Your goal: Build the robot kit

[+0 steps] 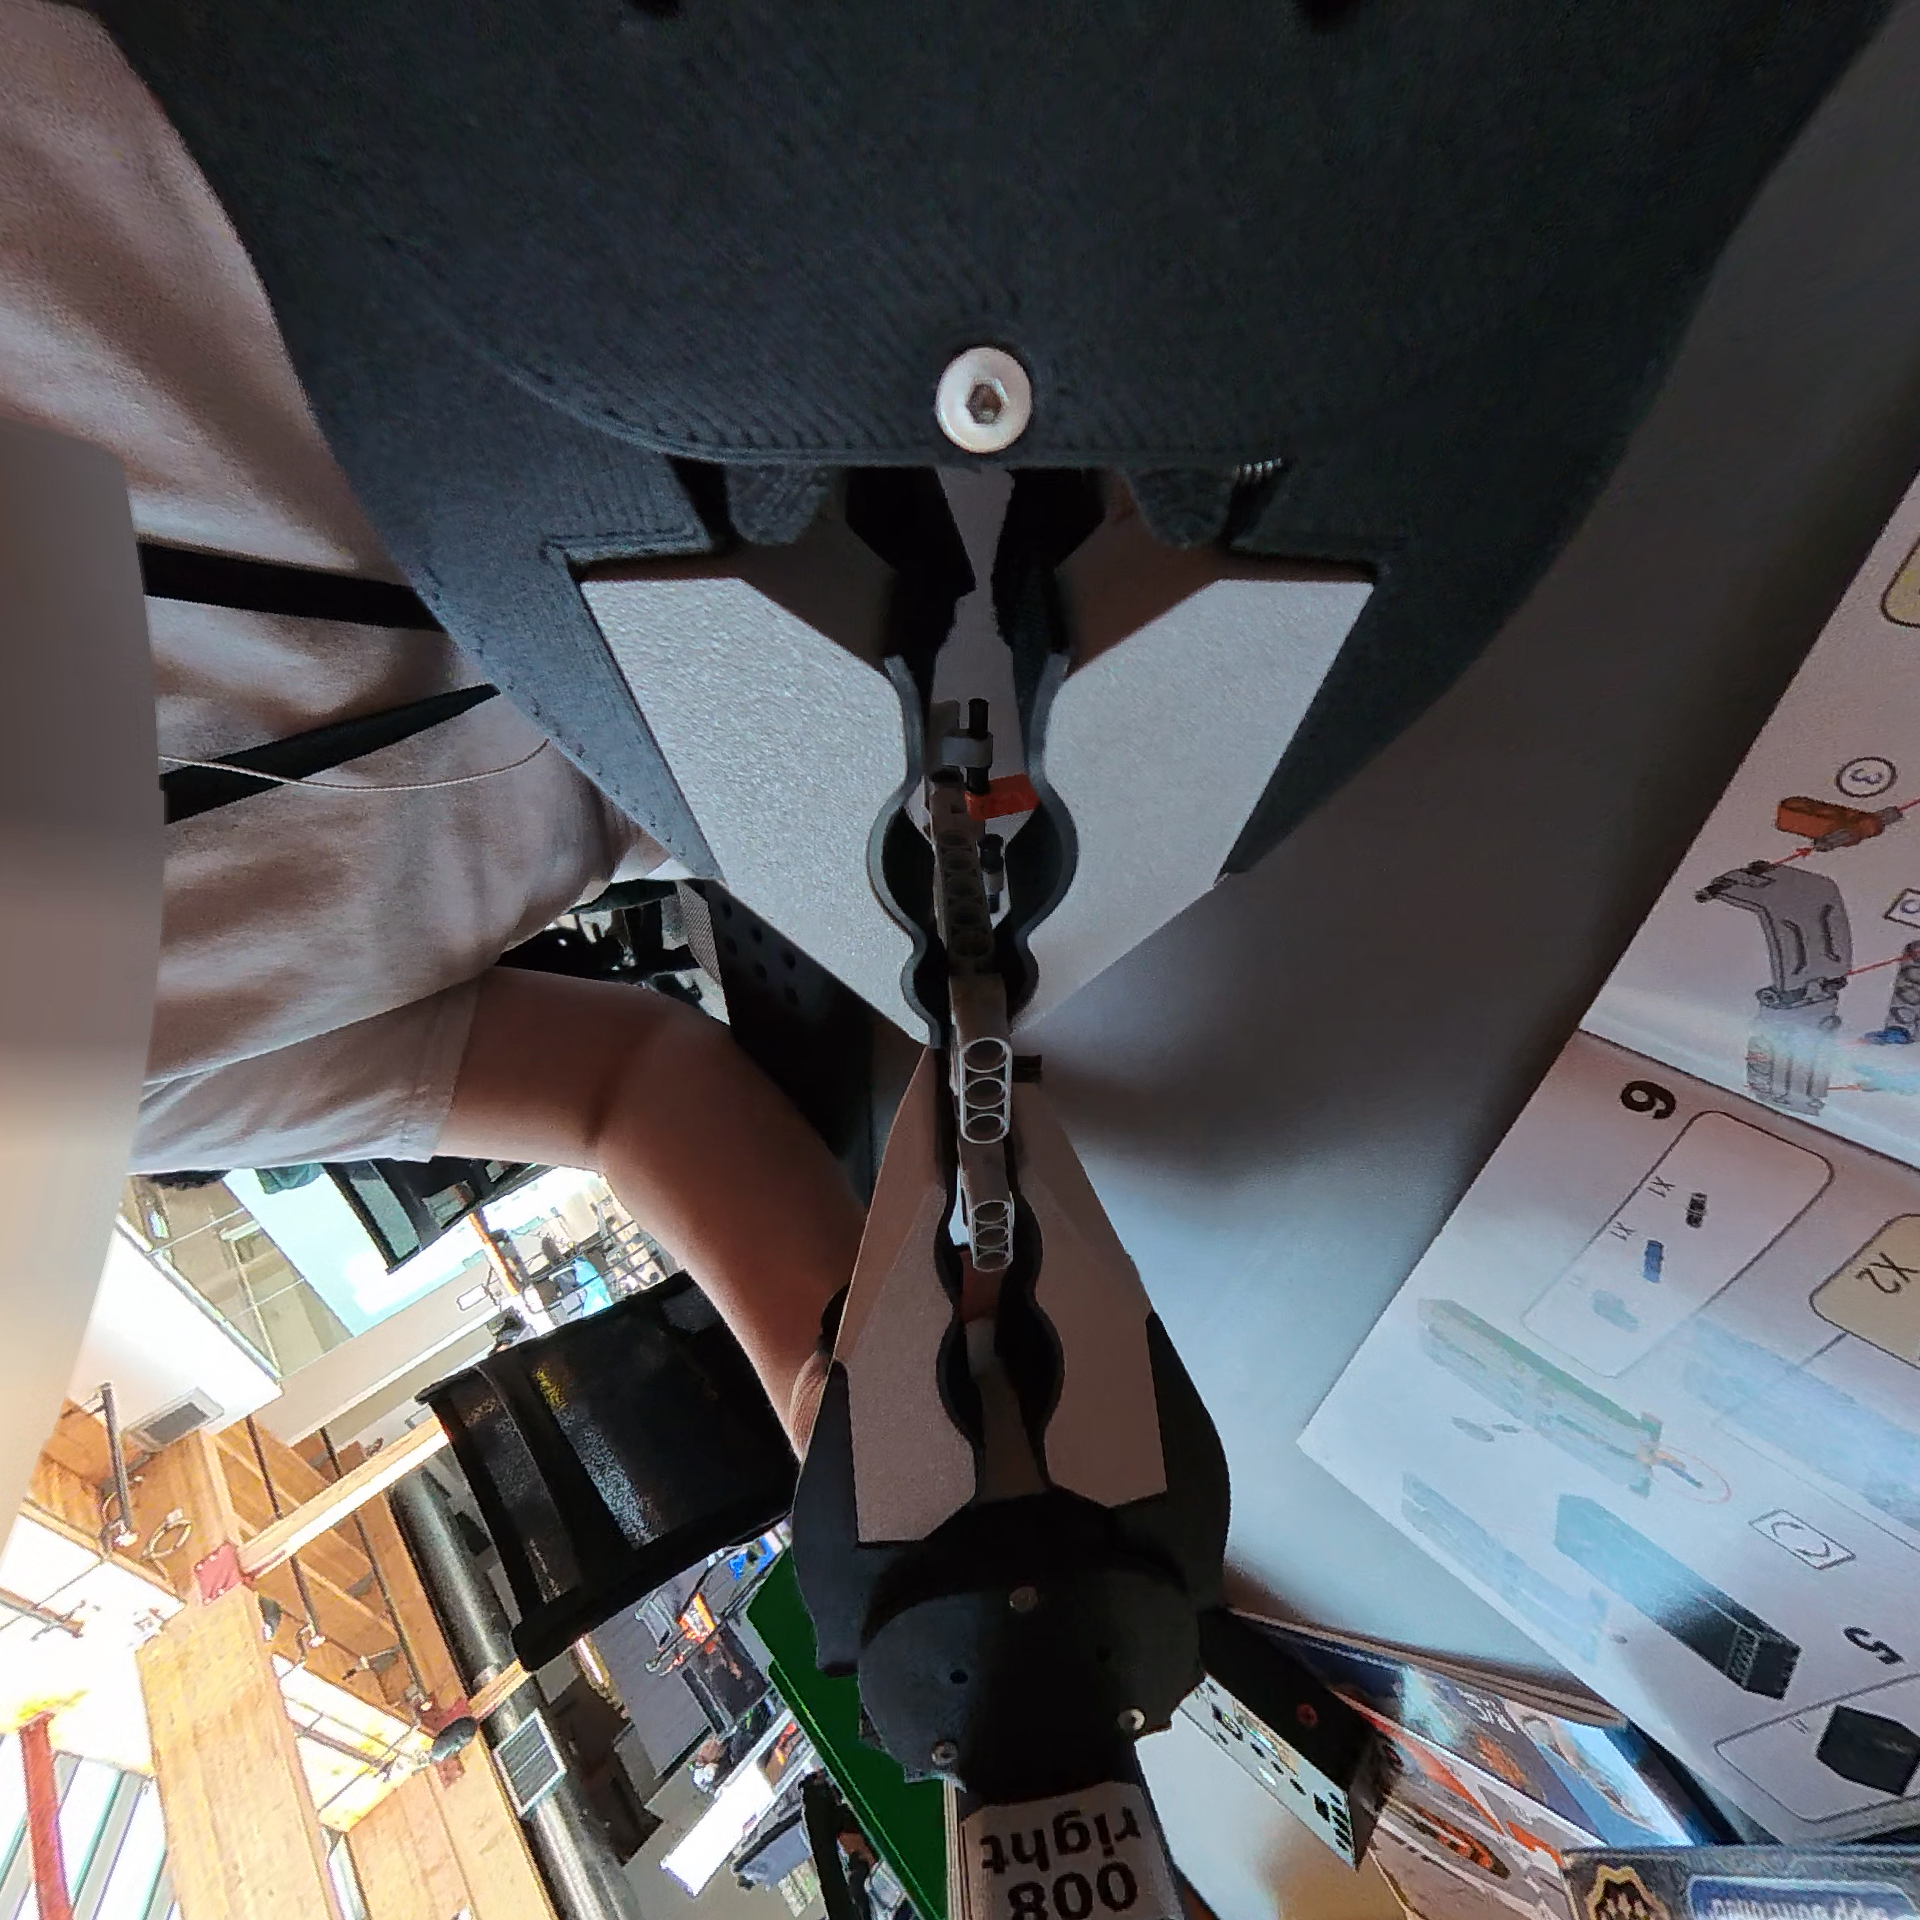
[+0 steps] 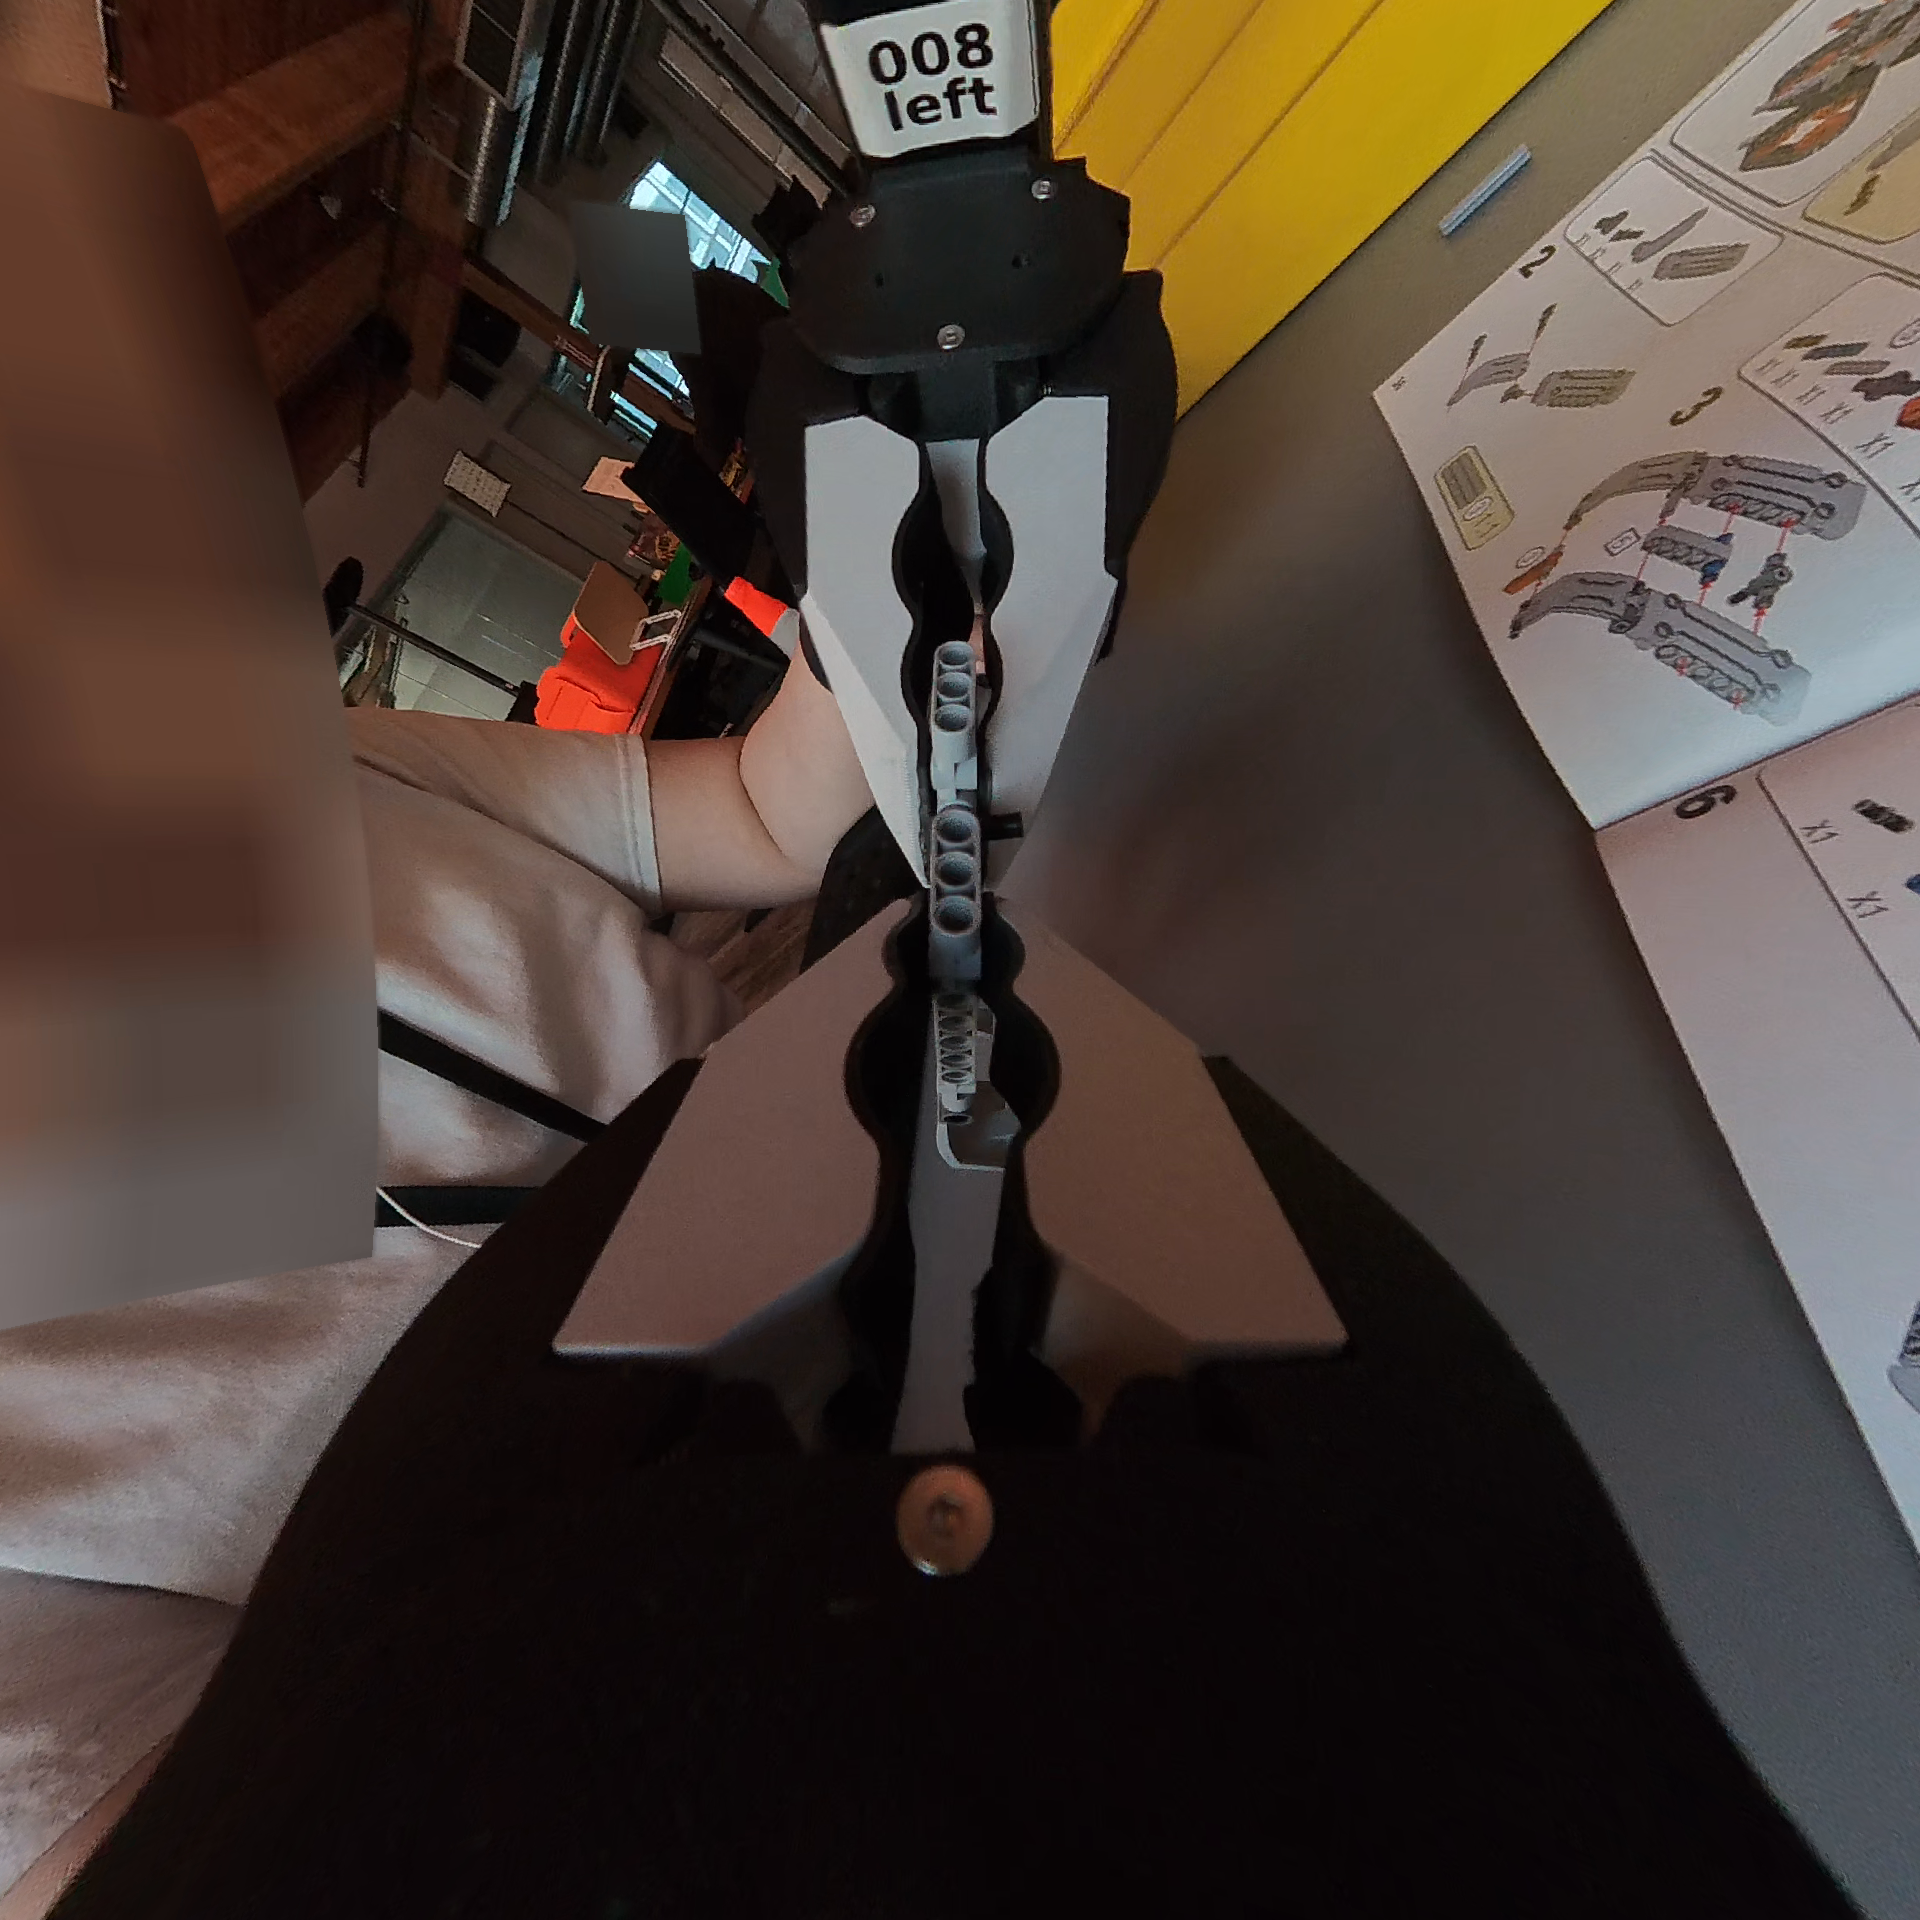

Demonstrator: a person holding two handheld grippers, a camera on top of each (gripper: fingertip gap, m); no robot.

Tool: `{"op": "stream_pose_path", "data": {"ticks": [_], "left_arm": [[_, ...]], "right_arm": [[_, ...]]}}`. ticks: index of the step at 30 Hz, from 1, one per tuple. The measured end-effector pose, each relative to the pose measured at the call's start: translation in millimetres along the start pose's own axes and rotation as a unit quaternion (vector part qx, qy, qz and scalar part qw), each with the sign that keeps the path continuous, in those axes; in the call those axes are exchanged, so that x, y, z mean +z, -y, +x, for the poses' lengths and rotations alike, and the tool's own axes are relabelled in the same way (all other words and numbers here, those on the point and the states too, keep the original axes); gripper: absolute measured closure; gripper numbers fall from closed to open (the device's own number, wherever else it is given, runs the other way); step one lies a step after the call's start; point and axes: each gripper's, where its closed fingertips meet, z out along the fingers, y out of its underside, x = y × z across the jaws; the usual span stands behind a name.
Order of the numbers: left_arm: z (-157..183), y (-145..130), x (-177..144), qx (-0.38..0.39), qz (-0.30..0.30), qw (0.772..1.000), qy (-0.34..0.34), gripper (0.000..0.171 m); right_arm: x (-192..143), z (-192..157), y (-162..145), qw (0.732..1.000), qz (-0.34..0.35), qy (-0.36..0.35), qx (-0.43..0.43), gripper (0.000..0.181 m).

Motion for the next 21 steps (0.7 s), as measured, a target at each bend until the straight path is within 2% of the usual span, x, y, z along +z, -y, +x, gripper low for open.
{"op": "stream_pose_path", "data": {"ticks": [18, 21], "left_arm": [[2.1, -6.3, 1.1, 0.011, -0.024, 1.0, 0.004, 0.167], [-0.8, -0.7, -3.2, -0.011, 0.0, 1.0, -0.007, 0.167]], "right_arm": [[10.0, -0.5, -9.8, 0.999, -0.043, -0.025, -0.024, 0.178], [9.7, 1.5, -3.4, 1.0, -0.016, -0.015, -0.015, 0.177]]}}
